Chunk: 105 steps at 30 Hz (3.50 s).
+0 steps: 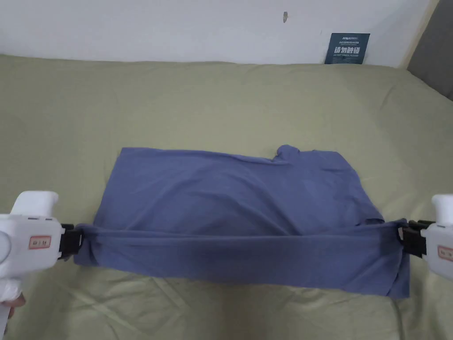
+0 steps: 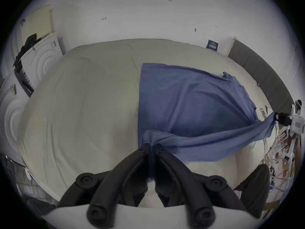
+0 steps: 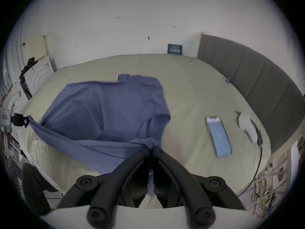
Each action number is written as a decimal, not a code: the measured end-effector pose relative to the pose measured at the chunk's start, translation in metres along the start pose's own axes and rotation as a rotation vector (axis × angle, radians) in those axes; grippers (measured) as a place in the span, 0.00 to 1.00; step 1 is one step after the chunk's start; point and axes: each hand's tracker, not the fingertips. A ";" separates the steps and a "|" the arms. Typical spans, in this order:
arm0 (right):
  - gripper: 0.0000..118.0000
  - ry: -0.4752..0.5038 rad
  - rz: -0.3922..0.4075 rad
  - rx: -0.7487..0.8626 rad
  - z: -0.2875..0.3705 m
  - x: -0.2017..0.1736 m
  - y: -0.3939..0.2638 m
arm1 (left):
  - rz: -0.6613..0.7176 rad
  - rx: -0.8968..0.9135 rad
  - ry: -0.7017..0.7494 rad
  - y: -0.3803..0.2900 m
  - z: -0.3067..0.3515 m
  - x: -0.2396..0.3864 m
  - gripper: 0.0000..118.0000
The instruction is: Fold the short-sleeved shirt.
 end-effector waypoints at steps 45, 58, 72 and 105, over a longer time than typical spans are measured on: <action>0.00 -0.013 -0.085 -0.158 -0.045 0.015 -0.051 | 0.047 -0.099 0.019 0.004 -0.086 0.008 0.27; 0.56 0.034 -0.090 -0.270 -0.084 0.014 -0.057 | 0.061 -0.079 0.044 -0.006 -0.079 0.006 0.03; 0.05 0.037 -0.057 -0.167 -0.028 0.005 -0.048 | 0.077 -0.054 0.057 -0.020 -0.029 -0.010 0.03; 0.19 0.046 -0.074 -0.081 0.033 -0.006 -0.054 | 0.122 0.046 0.049 -0.054 0.049 -0.039 0.24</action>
